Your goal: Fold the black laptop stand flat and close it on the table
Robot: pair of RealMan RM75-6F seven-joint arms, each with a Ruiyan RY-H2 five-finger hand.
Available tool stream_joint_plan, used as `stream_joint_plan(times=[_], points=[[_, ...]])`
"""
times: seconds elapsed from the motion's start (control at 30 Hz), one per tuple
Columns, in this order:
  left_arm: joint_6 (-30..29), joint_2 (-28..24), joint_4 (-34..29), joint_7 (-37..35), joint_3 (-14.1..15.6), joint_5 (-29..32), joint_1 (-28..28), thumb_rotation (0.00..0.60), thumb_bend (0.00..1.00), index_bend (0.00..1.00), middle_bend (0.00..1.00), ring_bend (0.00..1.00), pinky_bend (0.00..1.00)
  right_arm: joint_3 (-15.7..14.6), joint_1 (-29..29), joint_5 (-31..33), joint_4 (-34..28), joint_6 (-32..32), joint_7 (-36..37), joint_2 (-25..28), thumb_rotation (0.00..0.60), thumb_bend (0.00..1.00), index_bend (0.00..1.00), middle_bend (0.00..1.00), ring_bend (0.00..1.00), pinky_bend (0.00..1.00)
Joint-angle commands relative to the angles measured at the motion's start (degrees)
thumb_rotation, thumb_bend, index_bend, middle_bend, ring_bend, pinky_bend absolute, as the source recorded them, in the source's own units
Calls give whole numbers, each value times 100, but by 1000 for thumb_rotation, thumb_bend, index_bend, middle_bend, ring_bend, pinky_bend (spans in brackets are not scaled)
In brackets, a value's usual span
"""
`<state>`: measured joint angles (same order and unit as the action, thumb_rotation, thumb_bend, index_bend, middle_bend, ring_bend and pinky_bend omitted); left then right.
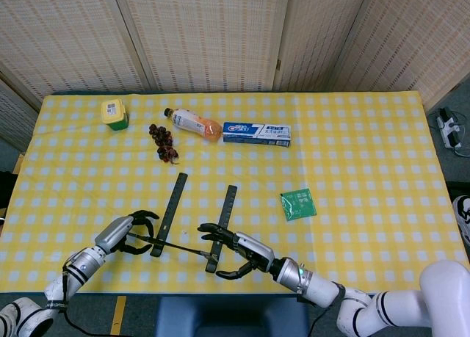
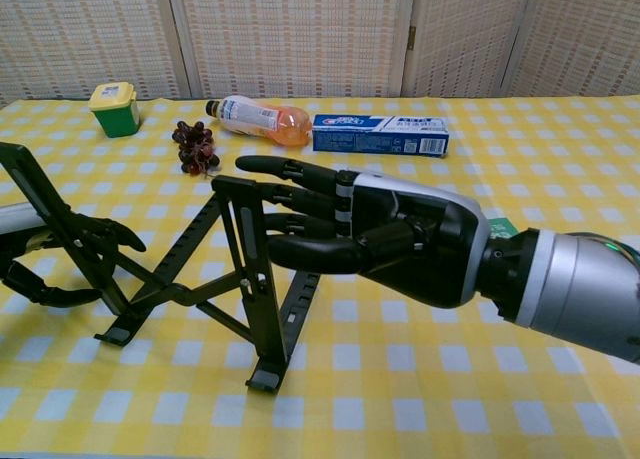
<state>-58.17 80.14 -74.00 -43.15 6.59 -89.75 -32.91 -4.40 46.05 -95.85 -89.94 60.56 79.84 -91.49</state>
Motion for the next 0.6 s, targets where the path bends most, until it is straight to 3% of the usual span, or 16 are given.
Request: stream_joint_plan(times=[0.03, 0.6], points=[[12, 2, 4, -2, -9, 8, 11, 600, 352, 566, 264, 170, 207, 2, 0, 1, 5, -5, 0, -6, 600, 331, 70, 68, 85, 0], [77, 8, 7, -86, 7, -111, 21, 600, 386, 596, 272, 170, 204, -5, -25, 21, 32, -32, -23, -36, 600, 332, 70, 68, 82, 0]])
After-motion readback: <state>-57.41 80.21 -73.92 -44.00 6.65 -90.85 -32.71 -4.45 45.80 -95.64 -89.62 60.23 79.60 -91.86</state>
